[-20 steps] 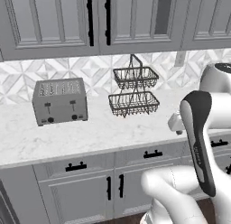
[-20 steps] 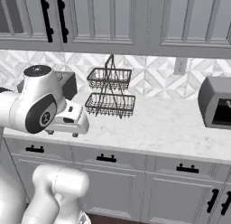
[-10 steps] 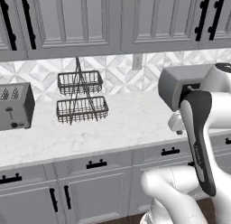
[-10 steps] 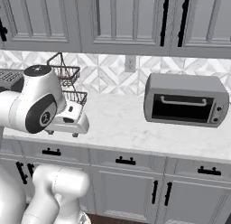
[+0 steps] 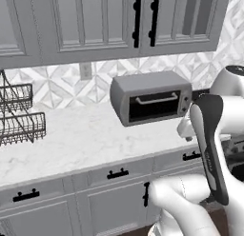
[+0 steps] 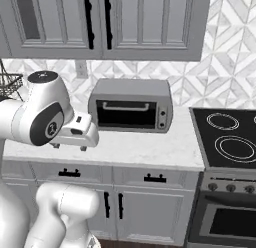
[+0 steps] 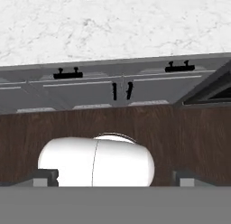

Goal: Navigate to the coffee machine.

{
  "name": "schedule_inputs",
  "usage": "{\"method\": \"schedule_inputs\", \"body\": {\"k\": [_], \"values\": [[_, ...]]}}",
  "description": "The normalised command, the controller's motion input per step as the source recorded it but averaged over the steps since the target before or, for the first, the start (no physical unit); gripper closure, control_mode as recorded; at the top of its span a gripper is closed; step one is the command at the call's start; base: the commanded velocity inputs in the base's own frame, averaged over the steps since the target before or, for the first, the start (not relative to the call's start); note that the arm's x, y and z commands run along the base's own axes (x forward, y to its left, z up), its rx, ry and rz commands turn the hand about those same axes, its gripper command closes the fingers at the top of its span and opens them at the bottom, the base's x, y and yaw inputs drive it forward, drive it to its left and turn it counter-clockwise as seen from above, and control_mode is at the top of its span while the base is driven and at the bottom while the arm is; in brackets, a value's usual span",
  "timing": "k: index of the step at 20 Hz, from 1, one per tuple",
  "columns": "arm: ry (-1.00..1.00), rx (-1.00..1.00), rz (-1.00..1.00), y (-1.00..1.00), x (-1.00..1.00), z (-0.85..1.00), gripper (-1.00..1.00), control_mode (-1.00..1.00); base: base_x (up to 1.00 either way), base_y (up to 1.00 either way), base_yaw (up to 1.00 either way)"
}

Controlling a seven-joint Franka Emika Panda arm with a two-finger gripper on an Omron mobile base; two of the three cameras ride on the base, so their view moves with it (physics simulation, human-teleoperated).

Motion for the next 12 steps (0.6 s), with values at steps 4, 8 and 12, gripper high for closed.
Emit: {"method": "schedule_inputs", "body": {"k": [4, 8, 12], "values": [[0.0, 0.0, 0.0, 0.0, 0.0, 0.0, -1.0, 1.0, 0.0, -0.98, -0.69], [0.0, 0.0, 0.0, 0.0, 0.0, 0.0, -1.0, 1.0, 0.0, -0.97, -0.74], [0.0, 0.0, 0.0, 0.0, 0.0, 0.0, -1.0, 1.0, 0.0, -1.0, -0.72]]}}
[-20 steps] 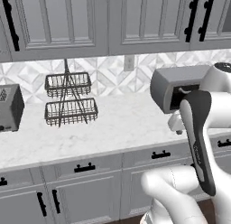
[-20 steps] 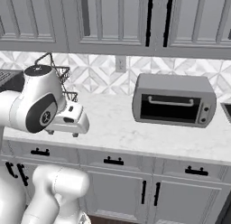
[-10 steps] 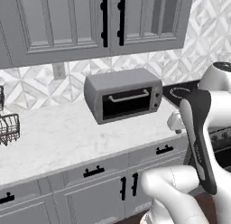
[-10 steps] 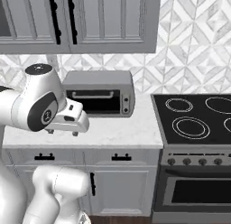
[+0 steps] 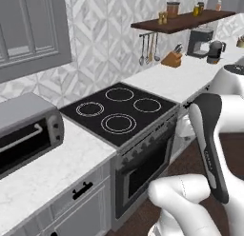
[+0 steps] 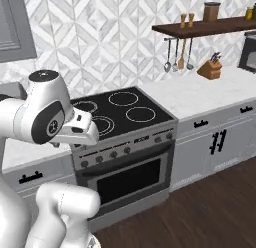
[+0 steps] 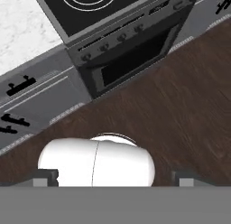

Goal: Navigate to the coffee machine.

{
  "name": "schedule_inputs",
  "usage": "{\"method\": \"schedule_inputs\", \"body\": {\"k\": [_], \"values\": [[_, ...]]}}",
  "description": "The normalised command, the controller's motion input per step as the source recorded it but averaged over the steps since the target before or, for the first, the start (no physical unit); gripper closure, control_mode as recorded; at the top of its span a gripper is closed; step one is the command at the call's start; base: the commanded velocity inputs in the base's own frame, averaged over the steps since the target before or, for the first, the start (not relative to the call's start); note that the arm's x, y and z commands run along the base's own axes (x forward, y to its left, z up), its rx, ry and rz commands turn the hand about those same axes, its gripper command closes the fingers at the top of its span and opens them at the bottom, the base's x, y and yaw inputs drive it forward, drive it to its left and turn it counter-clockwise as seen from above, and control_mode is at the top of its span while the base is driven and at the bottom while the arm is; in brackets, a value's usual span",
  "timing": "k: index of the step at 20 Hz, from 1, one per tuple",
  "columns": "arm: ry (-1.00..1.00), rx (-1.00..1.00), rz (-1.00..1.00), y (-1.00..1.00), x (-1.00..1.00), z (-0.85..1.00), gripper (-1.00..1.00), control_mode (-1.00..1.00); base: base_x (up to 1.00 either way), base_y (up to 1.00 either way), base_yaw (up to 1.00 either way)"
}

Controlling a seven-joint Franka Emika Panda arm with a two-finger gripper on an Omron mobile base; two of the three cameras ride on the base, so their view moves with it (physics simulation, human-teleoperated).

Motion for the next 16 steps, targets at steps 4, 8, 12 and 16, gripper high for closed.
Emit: {"method": "schedule_inputs", "body": {"k": [4, 8, 12, 16], "values": [[0.0, 0.0, 0.0, 0.0, 0.0, 0.0, -1.0, 1.0, 0.16, -1.0, -0.61], [0.0, 0.0, 0.0, 0.0, 0.0, 0.0, -1.0, 1.0, 0.57, -1.0, -0.5], [0.0, 0.0, 0.0, 0.0, 0.0, 0.0, -1.0, 1.0, 1.0, -1.0, -0.18], [0.0, 0.0, 0.0, 0.0, 0.0, 0.0, -1.0, 1.0, 1.0, -1.0, -0.02]]}}
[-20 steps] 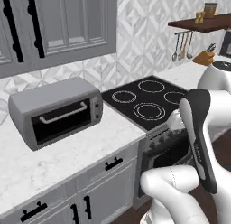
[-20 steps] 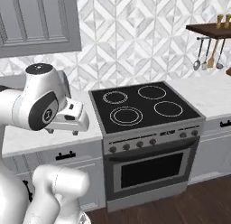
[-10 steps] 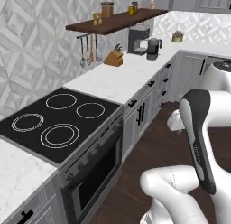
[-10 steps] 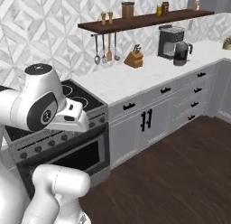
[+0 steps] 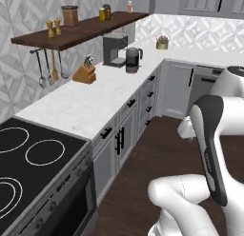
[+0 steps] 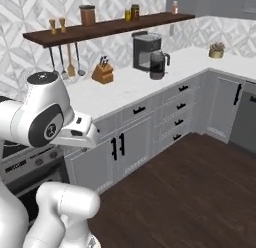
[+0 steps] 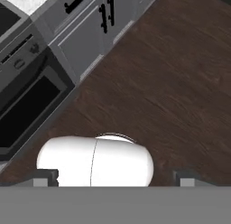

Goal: Navigate to the coffee machine.

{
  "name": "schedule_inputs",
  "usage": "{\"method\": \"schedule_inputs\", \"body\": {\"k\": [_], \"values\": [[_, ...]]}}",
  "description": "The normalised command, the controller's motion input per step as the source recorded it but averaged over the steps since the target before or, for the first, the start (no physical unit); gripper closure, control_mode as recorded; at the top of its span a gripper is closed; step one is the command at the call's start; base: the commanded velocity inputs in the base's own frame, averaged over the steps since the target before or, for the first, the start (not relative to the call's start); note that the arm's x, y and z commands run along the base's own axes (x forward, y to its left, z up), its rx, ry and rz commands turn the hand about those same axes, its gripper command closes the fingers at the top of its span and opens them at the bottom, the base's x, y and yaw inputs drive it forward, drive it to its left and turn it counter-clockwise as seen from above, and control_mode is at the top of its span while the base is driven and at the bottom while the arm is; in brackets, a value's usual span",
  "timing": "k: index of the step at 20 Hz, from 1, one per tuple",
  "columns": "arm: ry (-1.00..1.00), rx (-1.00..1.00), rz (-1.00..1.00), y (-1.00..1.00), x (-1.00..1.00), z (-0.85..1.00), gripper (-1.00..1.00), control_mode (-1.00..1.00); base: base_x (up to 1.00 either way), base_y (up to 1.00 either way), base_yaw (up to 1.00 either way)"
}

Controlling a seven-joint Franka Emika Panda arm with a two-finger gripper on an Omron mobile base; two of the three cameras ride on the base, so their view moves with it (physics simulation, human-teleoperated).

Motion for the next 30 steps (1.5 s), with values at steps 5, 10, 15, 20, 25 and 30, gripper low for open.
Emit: {"method": "schedule_inputs", "body": {"k": [5, 10, 15, 20, 25, 30], "values": [[0.0, 0.0, 0.0, 0.0, 0.0, 0.0, -1.0, 1.0, 1.0, -1.0, 0.11], [0.0, 0.0, 0.0, 0.0, 0.0, 0.0, -1.0, 1.0, 1.0, -1.0, 0.26], [0.0, 0.0, 0.0, 0.0, 0.0, 0.0, -1.0, 1.0, 0.96, -1.0, 0.38], [0.0, 0.0, 0.0, 0.0, 0.0, 0.0, -1.0, 1.0, 0.65, -1.0, 0.45], [0.0, 0.0, 0.0, 0.0, 0.0, 0.0, -1.0, 1.0, 0.54, -1.0, 0.47], [0.0, 0.0, 0.0, 0.0, 0.0, 0.0, -1.0, 1.0, 0.53, -1.0, 0.45]]}}
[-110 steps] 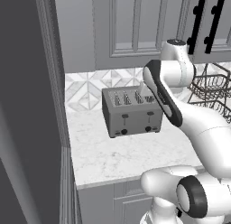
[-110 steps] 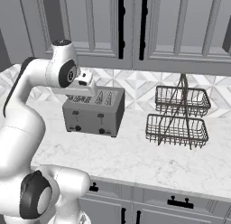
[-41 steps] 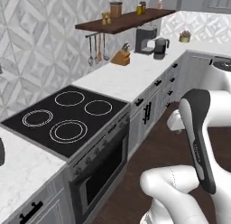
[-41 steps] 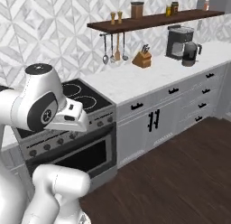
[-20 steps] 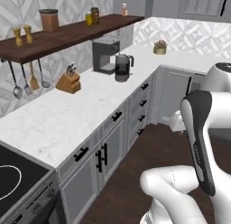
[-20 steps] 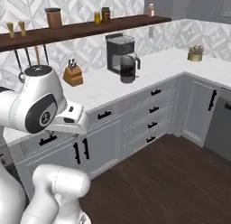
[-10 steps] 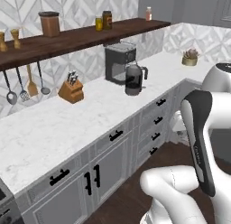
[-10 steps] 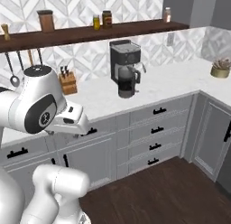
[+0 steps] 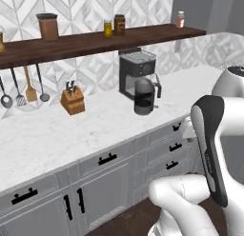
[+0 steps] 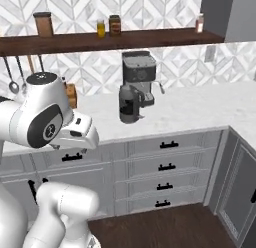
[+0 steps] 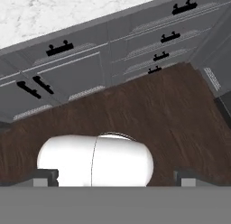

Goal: Navigate to the coffee machine.

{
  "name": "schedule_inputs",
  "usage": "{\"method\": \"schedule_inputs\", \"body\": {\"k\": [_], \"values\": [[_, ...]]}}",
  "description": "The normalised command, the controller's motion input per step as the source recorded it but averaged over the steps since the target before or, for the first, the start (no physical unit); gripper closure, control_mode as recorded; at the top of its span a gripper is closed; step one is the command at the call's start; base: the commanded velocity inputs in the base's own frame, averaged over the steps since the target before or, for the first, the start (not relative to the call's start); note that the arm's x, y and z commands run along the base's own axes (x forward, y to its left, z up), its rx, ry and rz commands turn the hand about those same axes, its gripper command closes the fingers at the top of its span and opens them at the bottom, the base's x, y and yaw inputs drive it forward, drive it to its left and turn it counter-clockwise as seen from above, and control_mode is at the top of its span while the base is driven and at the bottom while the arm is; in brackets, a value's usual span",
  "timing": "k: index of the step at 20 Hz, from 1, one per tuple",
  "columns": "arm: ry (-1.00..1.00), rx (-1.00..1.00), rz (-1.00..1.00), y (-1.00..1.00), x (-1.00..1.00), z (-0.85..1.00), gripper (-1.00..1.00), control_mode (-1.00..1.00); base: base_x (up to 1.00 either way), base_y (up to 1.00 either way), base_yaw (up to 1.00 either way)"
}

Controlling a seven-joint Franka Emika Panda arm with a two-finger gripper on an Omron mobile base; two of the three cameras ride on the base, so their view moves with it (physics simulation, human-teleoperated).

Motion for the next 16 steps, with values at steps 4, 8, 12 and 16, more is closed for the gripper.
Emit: {"method": "schedule_inputs", "body": {"k": [4, 8, 12, 16], "values": [[0.0, 0.0, 0.0, 0.0, 0.0, 0.0, -1.0, 1.0, 0.55, -1.0, 0.43], [0.0, 0.0, 0.0, 0.0, 0.0, 0.0, -1.0, 1.0, 0.63, -1.0, 0.47], [0.0, 0.0, 0.0, 0.0, 0.0, 0.0, -1.0, 1.0, 0.91, -0.88, 0.49], [0.0, 0.0, 0.0, 0.0, 0.0, 0.0, -1.0, 1.0, 0.94, -0.7, 0.41]]}}
